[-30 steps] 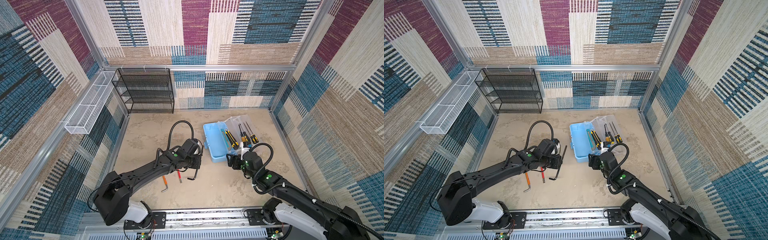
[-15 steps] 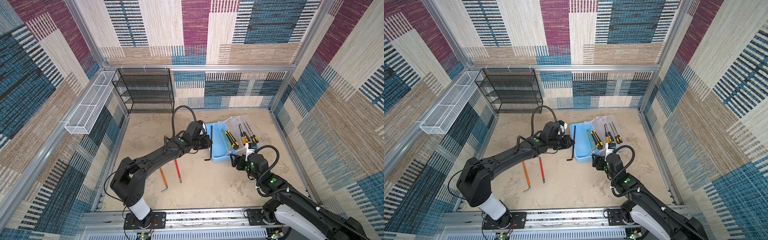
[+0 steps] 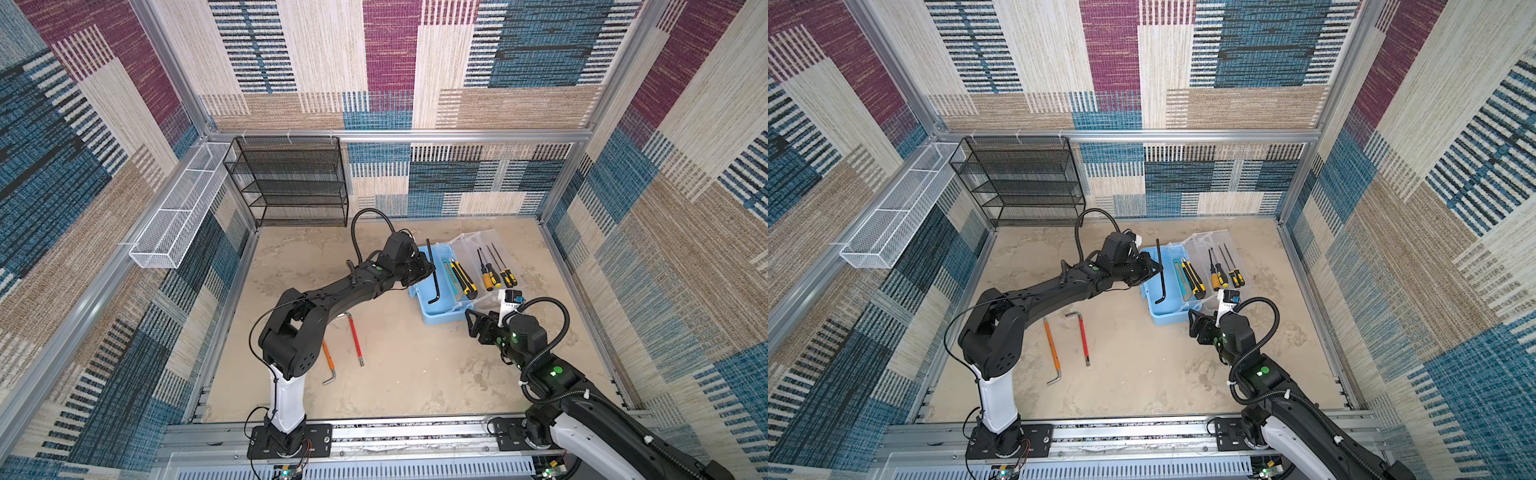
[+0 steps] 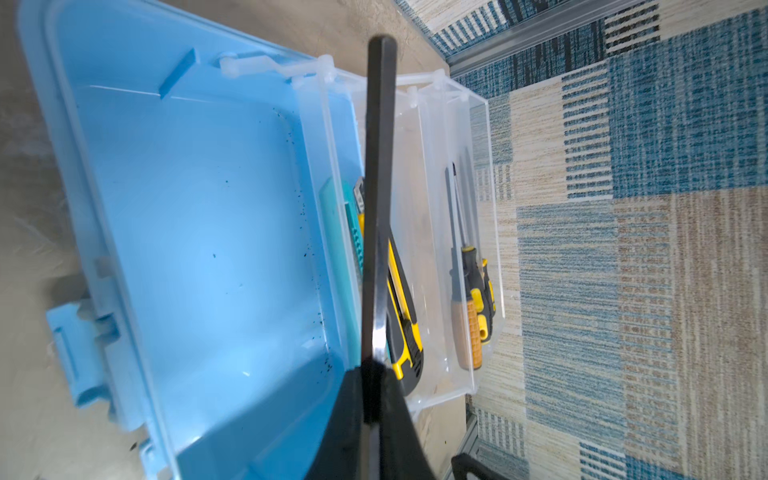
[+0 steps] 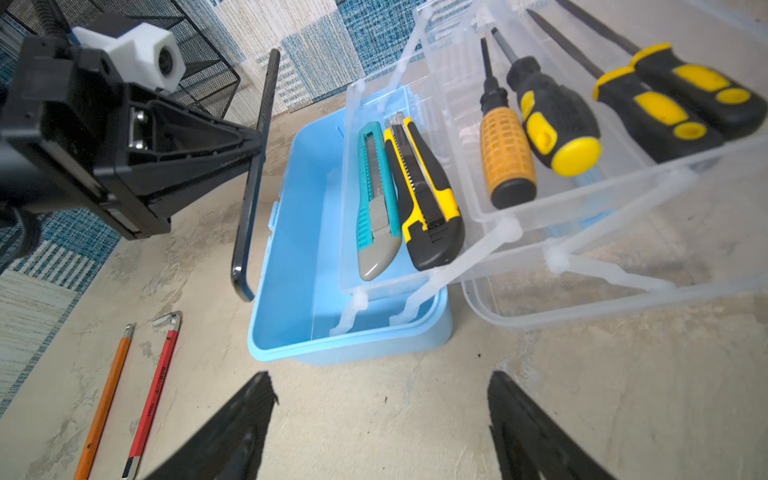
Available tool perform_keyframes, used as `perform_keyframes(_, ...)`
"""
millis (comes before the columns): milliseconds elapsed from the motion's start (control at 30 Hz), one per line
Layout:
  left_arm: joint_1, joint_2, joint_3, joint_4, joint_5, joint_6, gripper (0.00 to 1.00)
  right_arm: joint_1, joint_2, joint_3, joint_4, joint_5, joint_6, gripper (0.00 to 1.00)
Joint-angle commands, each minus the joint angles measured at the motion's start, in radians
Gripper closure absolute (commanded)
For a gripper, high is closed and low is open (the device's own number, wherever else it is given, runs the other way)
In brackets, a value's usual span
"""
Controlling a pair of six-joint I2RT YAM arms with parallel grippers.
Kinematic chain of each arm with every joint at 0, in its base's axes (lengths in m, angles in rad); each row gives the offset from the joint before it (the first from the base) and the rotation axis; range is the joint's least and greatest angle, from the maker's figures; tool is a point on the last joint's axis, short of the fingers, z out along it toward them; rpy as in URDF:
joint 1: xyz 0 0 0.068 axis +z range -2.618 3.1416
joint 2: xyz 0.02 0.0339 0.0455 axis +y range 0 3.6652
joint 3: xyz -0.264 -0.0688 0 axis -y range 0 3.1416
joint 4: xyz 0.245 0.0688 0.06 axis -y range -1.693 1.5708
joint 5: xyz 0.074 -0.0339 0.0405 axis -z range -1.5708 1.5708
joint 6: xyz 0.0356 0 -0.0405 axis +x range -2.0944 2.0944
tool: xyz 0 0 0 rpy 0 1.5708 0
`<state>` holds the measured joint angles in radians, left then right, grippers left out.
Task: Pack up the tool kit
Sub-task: 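Lower the black hex key into the blue box and open the left gripper, then move left gripper over the orange hex key while right reaches the red hex key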
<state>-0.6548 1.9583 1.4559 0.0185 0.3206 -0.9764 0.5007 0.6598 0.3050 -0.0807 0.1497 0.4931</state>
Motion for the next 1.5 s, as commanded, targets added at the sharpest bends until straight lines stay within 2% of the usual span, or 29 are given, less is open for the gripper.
perform_keyframes(0, 0.001, 0.04, 0.034, 0.024, 0.005, -0.034, 1.0, -0.002, -0.015, -0.012, -0.011, 0.0, 0.018, 0.17)
perform_keyframes(167, 0.002, 0.076, 0.018, 0.02, -0.011, -0.046, 1.0, -0.002, -0.041, -0.014, -0.035, 0.008, 0.019, 0.17)
perform_keyframes(333, 0.002, 0.085, 0.032, -0.027, -0.03, -0.005, 1.0, -0.002, -0.045, -0.014, -0.043, 0.011, 0.019, 0.17)
perform_keyframes(533, 0.001, 0.099, 0.031, -0.045, -0.023, 0.002, 0.84, -0.002, -0.043, -0.006, -0.047, 0.011, 0.022, 0.17)
perform_keyframes(700, 0.002, 0.087, 0.014, -0.054, -0.028, 0.01, 0.66, -0.002, -0.046, 0.003, -0.066, 0.018, 0.022, 0.17)
perform_keyframes(1033, 0.001, 0.05, -0.028, -0.019, -0.011, 0.016, 0.6, -0.002, -0.008, 0.042, -0.072, 0.013, 0.023, 0.18)
perform_keyframes(1167, 0.001, -0.001, -0.073, -0.006, -0.009, 0.04, 0.59, -0.002, 0.015, 0.064, -0.068, -0.007, 0.013, 0.2)
perform_keyframes(1300, 0.002, -0.098, -0.172, 0.024, -0.027, 0.099, 0.47, -0.002, 0.037, 0.075, -0.014, -0.074, -0.008, 0.22)
perform_keyframes(1467, 0.004, -0.281, -0.322, -0.06, -0.164, 0.222, 0.33, -0.001, 0.086, 0.095, 0.063, -0.154, -0.016, 0.26)
